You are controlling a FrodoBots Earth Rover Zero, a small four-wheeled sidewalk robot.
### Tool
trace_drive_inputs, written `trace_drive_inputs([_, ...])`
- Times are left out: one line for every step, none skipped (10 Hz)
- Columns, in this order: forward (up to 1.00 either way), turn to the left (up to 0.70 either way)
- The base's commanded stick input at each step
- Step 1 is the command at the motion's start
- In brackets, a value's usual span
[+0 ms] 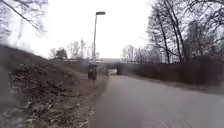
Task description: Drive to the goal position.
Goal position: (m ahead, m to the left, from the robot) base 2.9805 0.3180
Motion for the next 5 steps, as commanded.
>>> trace_drive_inputs([0.7,0.0])
trace_drive_inputs([0.7,0.0])
trace_drive_inputs([0.7,0.0])
trace_drive_inputs([0.7,0.0])
trace_drive_inputs([0.7,0.0])
